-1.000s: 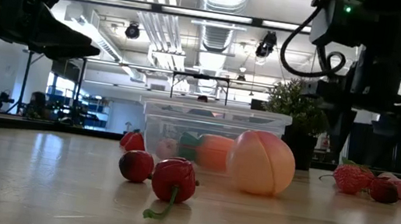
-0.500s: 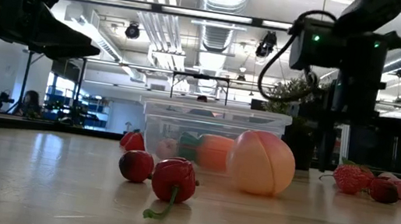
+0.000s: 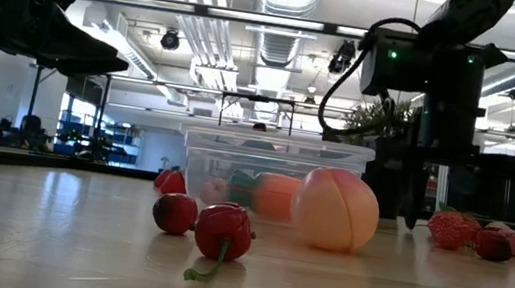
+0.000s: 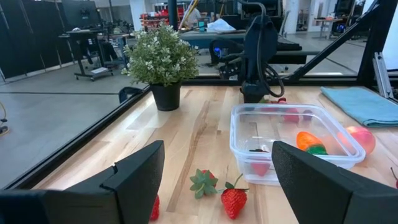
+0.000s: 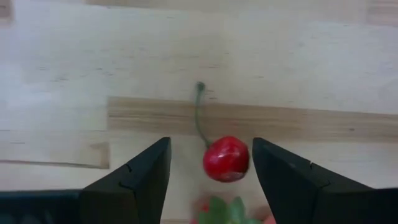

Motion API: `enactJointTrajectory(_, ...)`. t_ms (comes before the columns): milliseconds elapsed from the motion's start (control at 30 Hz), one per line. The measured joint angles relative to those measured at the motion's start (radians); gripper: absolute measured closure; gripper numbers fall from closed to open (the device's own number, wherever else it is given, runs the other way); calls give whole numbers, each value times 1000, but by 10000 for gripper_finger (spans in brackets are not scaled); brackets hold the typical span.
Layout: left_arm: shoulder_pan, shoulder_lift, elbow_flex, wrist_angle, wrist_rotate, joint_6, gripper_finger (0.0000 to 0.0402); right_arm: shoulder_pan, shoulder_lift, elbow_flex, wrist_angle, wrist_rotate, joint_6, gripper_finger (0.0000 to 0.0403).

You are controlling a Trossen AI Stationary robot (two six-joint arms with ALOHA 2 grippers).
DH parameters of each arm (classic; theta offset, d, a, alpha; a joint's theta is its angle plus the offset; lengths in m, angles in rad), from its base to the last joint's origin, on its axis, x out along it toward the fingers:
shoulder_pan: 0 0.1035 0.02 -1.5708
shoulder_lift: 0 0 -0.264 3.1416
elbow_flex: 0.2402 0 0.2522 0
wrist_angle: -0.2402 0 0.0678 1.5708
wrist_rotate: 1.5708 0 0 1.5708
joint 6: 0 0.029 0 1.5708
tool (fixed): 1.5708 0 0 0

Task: Pick and placing Produce into tupperware
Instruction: Put the cherry into the transparent bin

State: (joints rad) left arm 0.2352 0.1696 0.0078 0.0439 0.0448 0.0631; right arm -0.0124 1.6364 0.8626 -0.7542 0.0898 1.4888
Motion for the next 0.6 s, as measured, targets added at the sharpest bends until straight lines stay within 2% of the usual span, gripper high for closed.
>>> enactJointTrajectory(333,0,0,0,0,0,0,119,2,2,-7,-29,-17,-4,248)
enactJointTrajectory(600,0,0,0,0,0,0,119,1,2,-8,-33,15,0,305)
